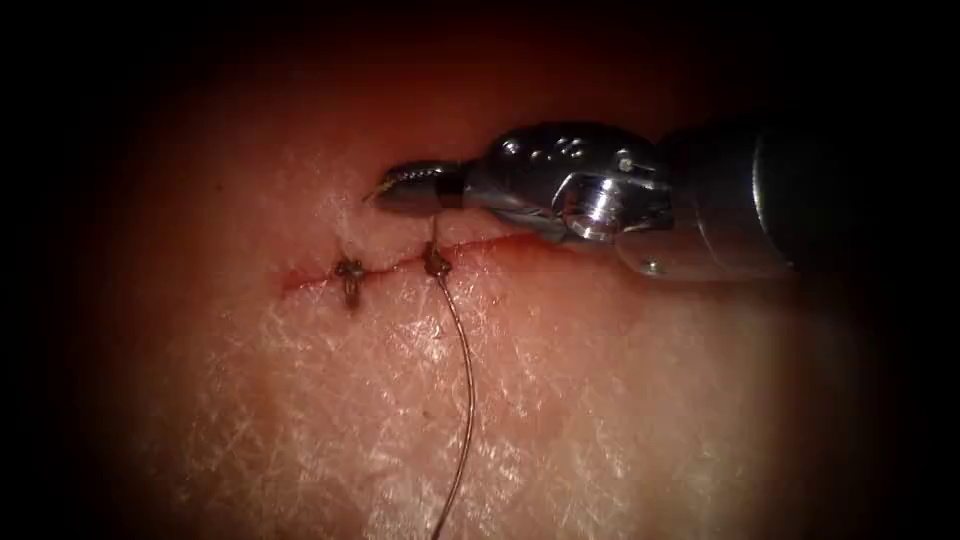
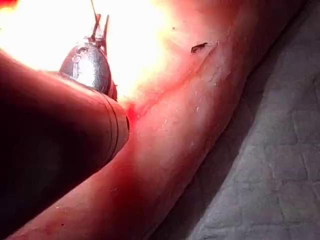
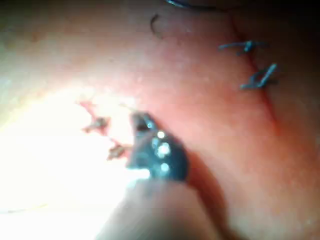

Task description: Wound Closure

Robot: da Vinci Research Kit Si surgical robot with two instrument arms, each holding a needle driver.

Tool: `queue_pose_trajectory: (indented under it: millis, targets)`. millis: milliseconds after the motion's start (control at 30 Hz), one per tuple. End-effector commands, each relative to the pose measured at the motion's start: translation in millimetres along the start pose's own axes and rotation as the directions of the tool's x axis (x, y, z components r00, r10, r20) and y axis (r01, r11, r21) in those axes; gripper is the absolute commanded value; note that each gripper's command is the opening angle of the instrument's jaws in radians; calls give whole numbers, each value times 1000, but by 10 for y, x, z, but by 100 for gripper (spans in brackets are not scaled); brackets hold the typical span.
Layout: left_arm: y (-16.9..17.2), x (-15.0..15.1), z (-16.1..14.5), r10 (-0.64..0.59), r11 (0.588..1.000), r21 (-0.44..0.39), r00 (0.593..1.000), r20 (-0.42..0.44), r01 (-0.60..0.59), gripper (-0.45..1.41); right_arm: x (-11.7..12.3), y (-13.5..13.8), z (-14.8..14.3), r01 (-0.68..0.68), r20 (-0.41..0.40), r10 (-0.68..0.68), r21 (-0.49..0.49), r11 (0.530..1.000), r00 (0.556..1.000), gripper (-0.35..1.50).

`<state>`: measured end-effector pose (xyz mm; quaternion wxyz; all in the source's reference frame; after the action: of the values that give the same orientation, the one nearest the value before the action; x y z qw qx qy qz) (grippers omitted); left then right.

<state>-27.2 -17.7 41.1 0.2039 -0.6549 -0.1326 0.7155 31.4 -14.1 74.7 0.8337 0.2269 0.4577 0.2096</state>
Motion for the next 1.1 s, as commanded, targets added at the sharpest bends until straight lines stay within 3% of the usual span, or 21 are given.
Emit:
queue_pose_trajectory:
  millis: [33, 233, 767, 1100]
  targets:
    - [9, -9, 7, -1, 1000, 2, 1000, 0, 1, -45, 1, 11, -2, 54, -11, -55, -31, 998, 998, -35]
    - [31, -22, 10, 11, 1000, -24, 1000, 4, -11, -45, 6, 28, -15, 147, -16, -148, -57, 988, 989, -35]
    - [108, -89, 2, -61, 997, -50, 997, 39, 63, -45, 21, 20, -7, 249, -22, -251, -62, 966, 968, -35]
    - [115, -105, 10, -58, 996, -60, 997, 47, 61, -45, 21, 30, -8, 263, -11, -264, -87, 961, 964, -35]
